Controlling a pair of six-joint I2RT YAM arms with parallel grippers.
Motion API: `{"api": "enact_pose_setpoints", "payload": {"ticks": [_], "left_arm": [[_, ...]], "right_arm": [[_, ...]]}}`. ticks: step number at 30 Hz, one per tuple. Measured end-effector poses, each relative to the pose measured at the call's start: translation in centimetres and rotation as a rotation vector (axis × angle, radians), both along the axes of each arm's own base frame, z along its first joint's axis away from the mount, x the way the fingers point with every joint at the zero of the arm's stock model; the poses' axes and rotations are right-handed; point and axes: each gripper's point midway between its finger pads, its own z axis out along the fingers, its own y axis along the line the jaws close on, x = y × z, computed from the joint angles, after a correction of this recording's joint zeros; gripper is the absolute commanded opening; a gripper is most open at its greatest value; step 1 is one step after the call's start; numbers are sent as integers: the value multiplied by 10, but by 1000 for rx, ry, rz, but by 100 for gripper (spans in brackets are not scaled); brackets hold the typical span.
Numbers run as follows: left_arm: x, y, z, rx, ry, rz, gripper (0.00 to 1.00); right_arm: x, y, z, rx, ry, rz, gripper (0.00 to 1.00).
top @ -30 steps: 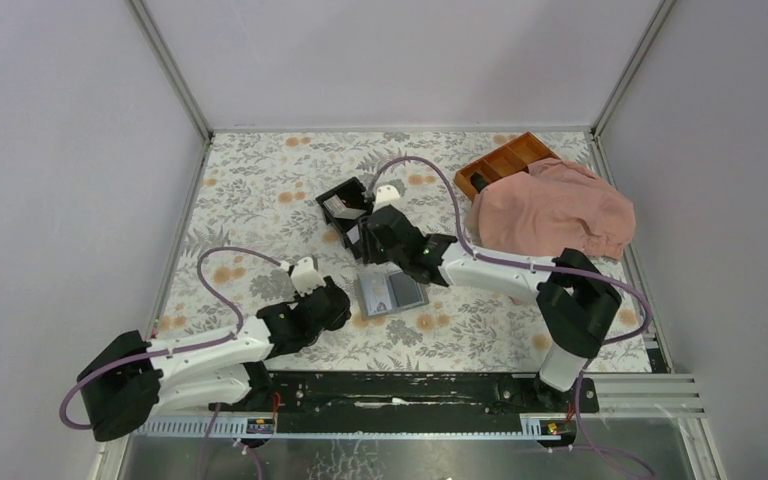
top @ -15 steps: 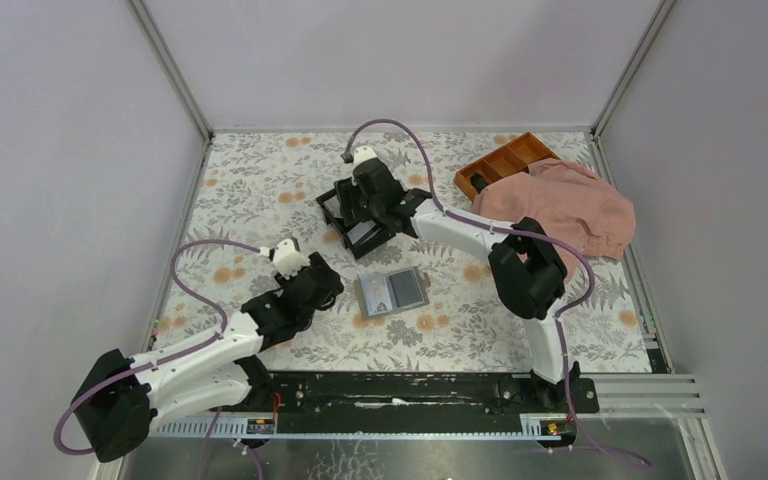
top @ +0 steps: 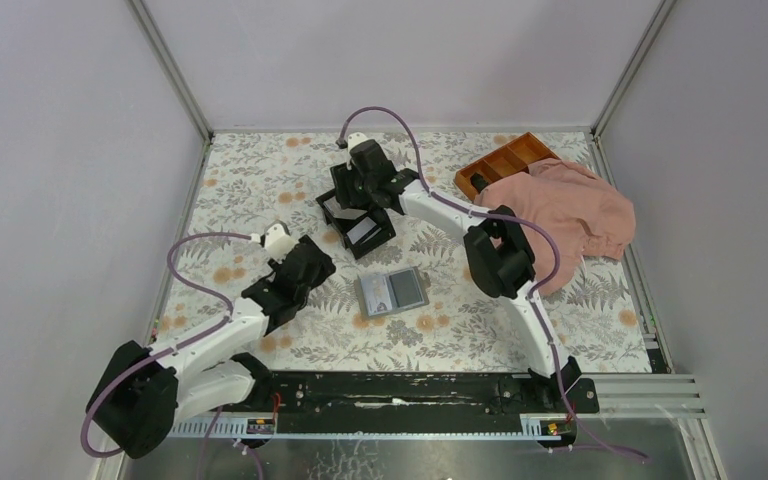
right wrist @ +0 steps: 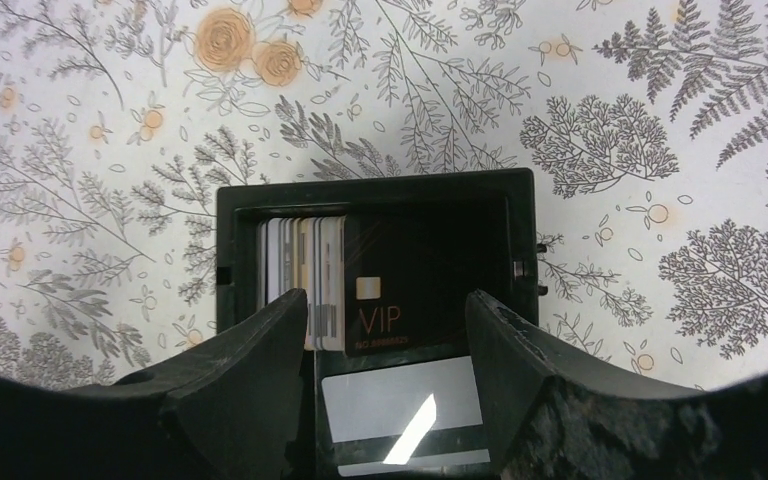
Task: Put the credit cards into the card holder
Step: Pick up the credit card from the storage box.
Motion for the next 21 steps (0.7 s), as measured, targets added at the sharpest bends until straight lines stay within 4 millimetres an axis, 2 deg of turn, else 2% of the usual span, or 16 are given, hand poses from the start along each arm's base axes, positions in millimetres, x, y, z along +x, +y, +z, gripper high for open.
{"api": "enact_pose_setpoints", "payload": {"ticks": [3, 6, 11, 21], "left_arm": [[8, 0, -3, -15, -2, 10, 63], [14, 2, -14, -11, 23, 20, 63], [22, 2, -29, -10, 63, 31, 61], [51, 3, -37, -47, 59, 69, 60]], "right_arm": [[5, 0, -10, -5, 19, 7, 66], [7, 2, -18, -7, 40, 17, 66], [7, 8, -21, 7, 50, 39, 65], [0, 13, -26, 46, 103, 74, 59]]}}
